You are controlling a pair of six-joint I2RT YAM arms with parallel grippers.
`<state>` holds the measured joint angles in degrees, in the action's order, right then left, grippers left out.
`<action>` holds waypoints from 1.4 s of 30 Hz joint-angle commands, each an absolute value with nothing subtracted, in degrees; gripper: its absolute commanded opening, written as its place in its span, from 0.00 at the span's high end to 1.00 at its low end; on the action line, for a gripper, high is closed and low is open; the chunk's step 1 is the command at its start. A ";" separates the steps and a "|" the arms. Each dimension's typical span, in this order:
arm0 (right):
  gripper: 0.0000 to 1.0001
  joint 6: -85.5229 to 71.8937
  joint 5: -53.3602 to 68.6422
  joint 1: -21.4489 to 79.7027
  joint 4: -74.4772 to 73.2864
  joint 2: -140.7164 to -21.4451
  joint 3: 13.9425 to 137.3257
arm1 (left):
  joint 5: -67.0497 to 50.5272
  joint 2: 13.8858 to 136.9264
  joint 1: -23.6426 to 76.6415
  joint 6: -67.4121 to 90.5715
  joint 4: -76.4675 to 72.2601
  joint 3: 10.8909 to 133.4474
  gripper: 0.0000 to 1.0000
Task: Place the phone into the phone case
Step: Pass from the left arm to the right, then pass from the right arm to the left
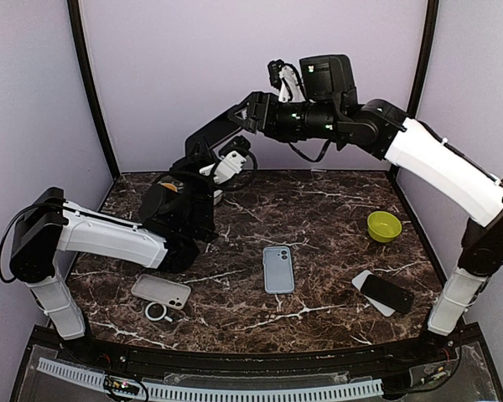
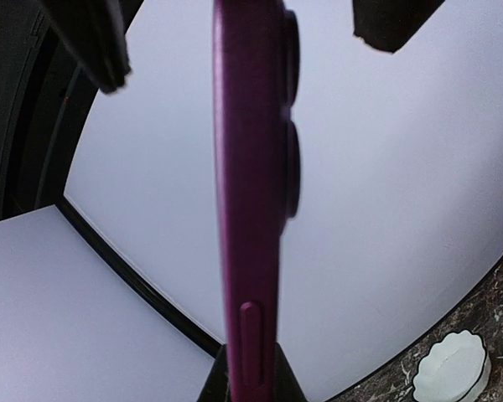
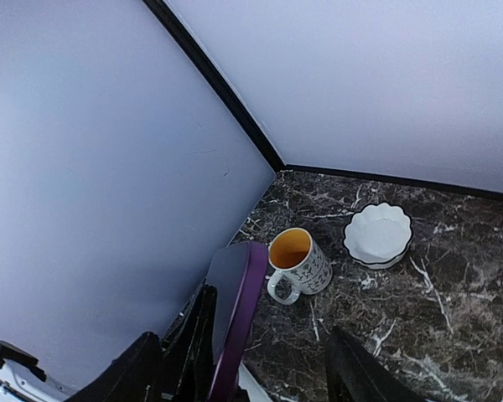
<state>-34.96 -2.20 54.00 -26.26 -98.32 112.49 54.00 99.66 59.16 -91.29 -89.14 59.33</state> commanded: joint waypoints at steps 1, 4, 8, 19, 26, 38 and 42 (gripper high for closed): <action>0.45 -35.72 3.56 53.79 -24.77 -102.51 117.64 | 53.90 97.24 59.50 -92.13 -100.09 60.85 1.00; 0.48 -35.90 4.15 53.70 -25.37 -103.33 118.19 | 54.09 97.60 59.55 -92.71 -99.97 61.18 1.00; 0.60 -36.09 4.63 53.57 -24.10 -102.99 116.78 | 53.85 98.38 59.85 -93.57 -100.03 61.15 1.00; 1.00 -37.14 5.35 52.31 -23.32 -102.41 114.77 | 51.26 98.82 62.16 -95.52 -100.09 59.92 1.00; 1.00 -37.09 4.58 51.56 -21.73 -99.23 111.58 | 50.99 98.96 62.33 -96.13 -99.62 59.30 0.62; 1.00 -24.85 6.21 47.51 -21.64 -88.95 101.52 | 48.53 86.37 66.61 -66.51 -57.77 52.02 0.11; 1.00 -11.71 8.82 46.25 -29.33 -85.83 100.39 | 22.82 77.11 65.22 -33.88 -8.27 58.97 0.12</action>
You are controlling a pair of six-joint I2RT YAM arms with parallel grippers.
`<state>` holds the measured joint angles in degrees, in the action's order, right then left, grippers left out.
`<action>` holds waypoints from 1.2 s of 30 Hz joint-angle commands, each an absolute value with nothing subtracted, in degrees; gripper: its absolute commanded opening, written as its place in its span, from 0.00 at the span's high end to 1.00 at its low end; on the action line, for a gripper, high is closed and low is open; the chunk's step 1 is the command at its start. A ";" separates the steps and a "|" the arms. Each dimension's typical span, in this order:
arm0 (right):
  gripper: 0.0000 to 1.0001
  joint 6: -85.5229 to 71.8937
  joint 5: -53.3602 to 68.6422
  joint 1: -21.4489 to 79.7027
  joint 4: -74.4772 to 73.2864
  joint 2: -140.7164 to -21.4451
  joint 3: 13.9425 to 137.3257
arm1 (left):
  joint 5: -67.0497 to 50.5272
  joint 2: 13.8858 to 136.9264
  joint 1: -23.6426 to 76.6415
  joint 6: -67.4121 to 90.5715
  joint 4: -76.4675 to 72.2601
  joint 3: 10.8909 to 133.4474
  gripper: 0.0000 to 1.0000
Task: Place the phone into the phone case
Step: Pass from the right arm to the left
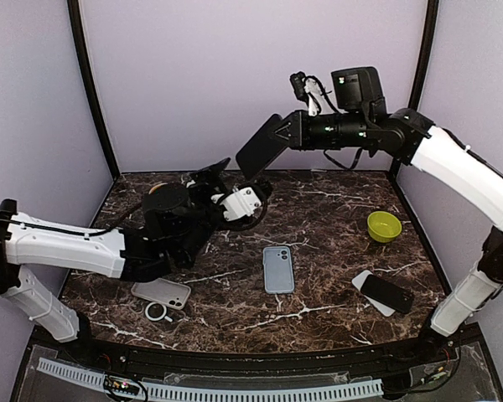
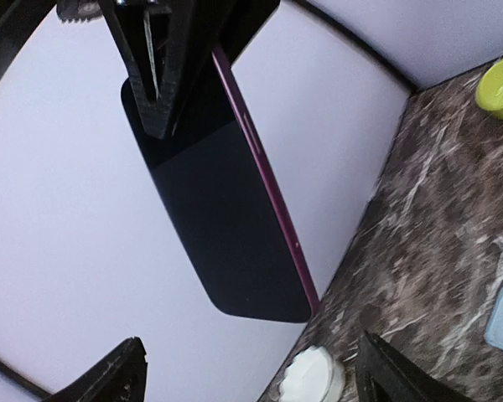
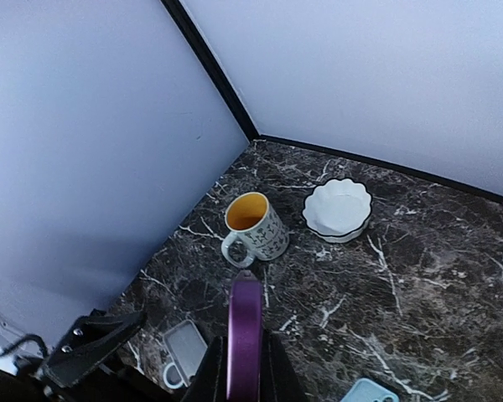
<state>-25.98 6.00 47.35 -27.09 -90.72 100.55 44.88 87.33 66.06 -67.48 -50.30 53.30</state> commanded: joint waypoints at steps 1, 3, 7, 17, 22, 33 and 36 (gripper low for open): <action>1.00 -8.32 10.19 46.28 -32.44 -85.38 100.26 | 17.26 76.13 64.64 -31.62 -4.49 59.19 0.12; 1.00 -2.49 15.49 46.23 -36.34 -84.56 99.32 | 10.22 73.84 63.91 -27.56 -0.03 59.86 0.12; 1.00 5.06 27.99 46.23 -41.37 -83.39 99.24 | -10.31 72.80 59.53 -18.12 8.60 64.06 0.10; 1.00 11.92 41.98 46.81 -41.67 -80.25 100.43 | -31.55 74.04 52.34 -9.80 12.29 70.21 0.16; 1.00 11.96 43.20 47.34 -40.93 -81.14 101.97 | -31.75 75.21 52.36 -8.61 11.39 70.94 0.33; 1.00 14.50 42.98 49.38 -43.91 -84.29 105.48 | -32.27 75.44 52.35 -8.00 9.86 70.87 0.60; 1.00 14.90 42.60 49.54 -44.46 -85.14 106.36 | -33.93 75.14 52.31 -8.09 9.94 70.84 0.56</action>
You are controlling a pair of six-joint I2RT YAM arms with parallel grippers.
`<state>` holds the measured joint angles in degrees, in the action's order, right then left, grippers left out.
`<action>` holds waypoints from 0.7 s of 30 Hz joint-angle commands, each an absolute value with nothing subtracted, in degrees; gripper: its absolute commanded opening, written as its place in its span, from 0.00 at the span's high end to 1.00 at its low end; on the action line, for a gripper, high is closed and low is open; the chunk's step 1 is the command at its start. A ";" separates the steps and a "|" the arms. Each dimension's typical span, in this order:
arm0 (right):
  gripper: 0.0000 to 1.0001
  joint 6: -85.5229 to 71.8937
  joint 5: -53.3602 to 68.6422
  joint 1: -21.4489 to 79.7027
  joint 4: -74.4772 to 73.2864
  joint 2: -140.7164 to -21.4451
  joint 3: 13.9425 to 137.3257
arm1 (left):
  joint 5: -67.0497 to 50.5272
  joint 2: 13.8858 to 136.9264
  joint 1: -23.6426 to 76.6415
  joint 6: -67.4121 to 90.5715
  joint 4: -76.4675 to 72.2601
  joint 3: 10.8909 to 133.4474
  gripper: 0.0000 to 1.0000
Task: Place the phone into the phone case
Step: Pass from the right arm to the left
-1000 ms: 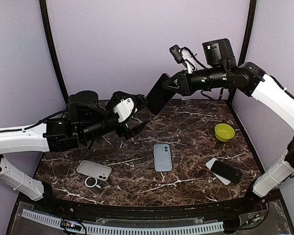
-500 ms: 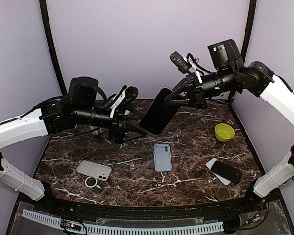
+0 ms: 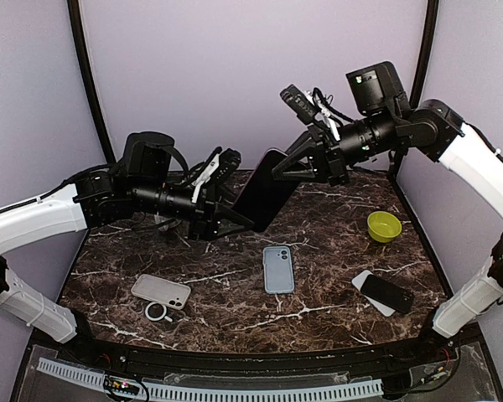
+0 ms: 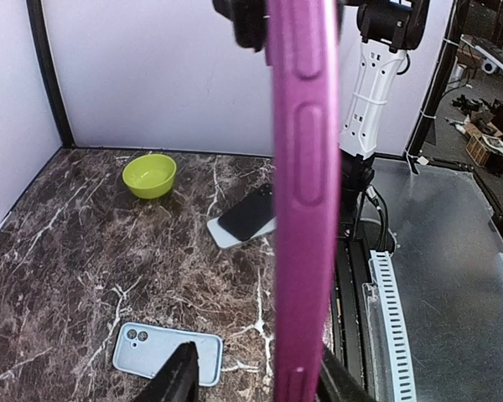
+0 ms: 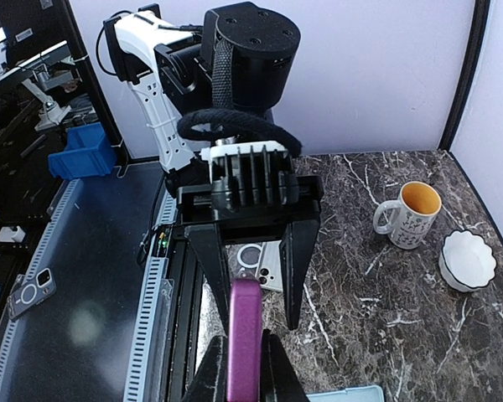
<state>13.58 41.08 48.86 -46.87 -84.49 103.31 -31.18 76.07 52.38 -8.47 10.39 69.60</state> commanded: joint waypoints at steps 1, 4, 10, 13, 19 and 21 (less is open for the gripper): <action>1.00 15.02 42.55 49.62 -44.55 -85.43 106.60 | -34.24 75.01 52.37 -8.20 9.94 70.84 0.56; 1.00 14.95 42.49 49.64 -44.60 -86.02 107.28 | -34.32 74.89 52.38 -8.24 9.62 70.53 0.67; 1.00 15.38 41.37 49.68 -45.60 -86.22 107.42 | -34.59 74.42 52.35 -6.87 7.28 69.19 1.00; 0.94 14.44 39.53 49.66 -44.43 -85.94 106.77 | -31.79 73.75 52.37 -5.58 4.27 67.94 1.00; 0.08 -0.64 20.93 49.66 -22.02 -80.47 94.03 | -19.00 69.32 52.30 -1.96 -8.26 60.20 1.00; 0.05 -9.57 16.23 49.98 -10.34 -78.49 87.26 | -12.89 67.83 52.37 -1.08 -13.84 57.09 1.00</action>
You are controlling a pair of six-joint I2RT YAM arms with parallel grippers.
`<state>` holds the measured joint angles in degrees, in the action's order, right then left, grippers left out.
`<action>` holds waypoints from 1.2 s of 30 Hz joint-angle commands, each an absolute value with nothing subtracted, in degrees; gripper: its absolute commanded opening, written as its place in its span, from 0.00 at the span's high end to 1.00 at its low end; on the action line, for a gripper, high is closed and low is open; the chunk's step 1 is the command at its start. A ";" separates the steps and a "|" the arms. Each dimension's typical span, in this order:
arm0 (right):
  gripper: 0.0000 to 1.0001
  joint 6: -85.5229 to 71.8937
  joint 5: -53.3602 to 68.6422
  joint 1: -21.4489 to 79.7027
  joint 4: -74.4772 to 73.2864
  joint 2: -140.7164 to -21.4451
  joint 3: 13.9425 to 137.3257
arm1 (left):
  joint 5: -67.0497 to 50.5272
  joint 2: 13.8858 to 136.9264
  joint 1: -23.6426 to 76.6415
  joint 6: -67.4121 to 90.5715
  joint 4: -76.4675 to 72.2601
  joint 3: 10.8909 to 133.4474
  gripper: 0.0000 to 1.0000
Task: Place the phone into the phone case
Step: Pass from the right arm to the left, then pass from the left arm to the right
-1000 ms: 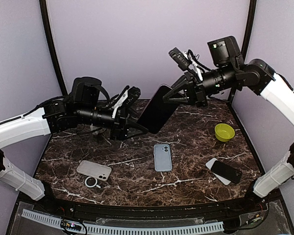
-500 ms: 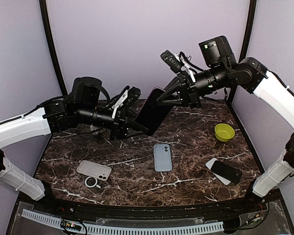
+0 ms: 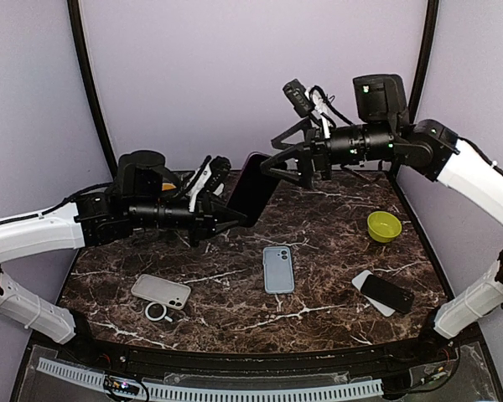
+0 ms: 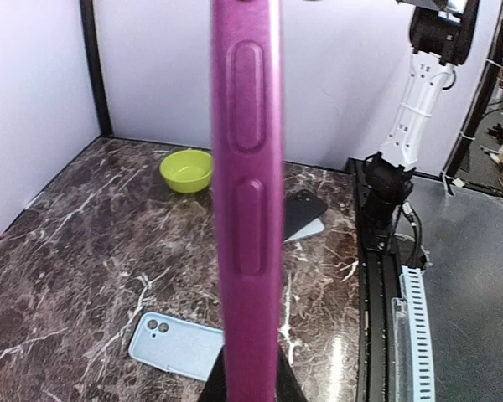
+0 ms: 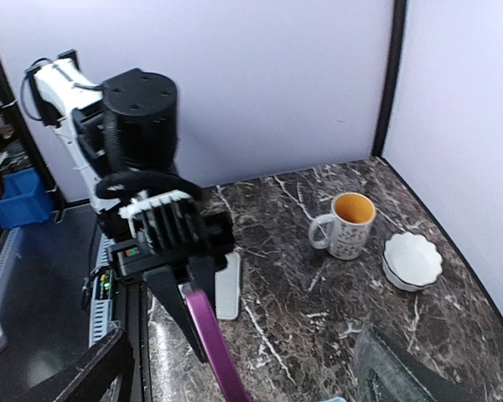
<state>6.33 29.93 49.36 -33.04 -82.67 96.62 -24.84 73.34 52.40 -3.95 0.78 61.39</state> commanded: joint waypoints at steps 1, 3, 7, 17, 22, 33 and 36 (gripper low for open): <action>0.02 -13.16 14.26 50.50 -4.80 -77.74 84.26 | -11.06 67.53 52.45 -0.80 -16.91 56.28 1.00; 0.01 -19.87 8.26 52.27 3.35 -76.85 79.73 | -5.44 67.24 52.47 -0.31 -19.64 54.70 1.00; 0.01 -25.57 -4.40 56.90 9.52 -78.19 76.85 | 2.14 68.20 52.40 2.00 -22.06 53.60 1.00; 0.01 -32.74 -10.83 59.93 13.43 -85.27 78.67 | 3.94 69.92 52.44 4.70 -24.25 52.29 1.00; 0.03 -31.42 -11.49 61.14 9.66 -90.01 84.17 | 4.23 70.18 52.47 4.86 -24.06 52.42 1.00; 0.03 -28.67 -14.78 63.07 2.71 -95.67 89.93 | 5.35 70.71 52.43 3.96 -23.14 52.22 1.00; 0.10 -29.19 -16.76 63.19 1.00 -96.44 90.59 | 5.19 70.67 52.45 3.75 -23.27 52.20 1.00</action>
<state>-29.76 -13.61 62.26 3.11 -95.24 88.33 4.54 71.42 52.29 4.58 -18.81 52.31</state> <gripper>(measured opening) 0.941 0.039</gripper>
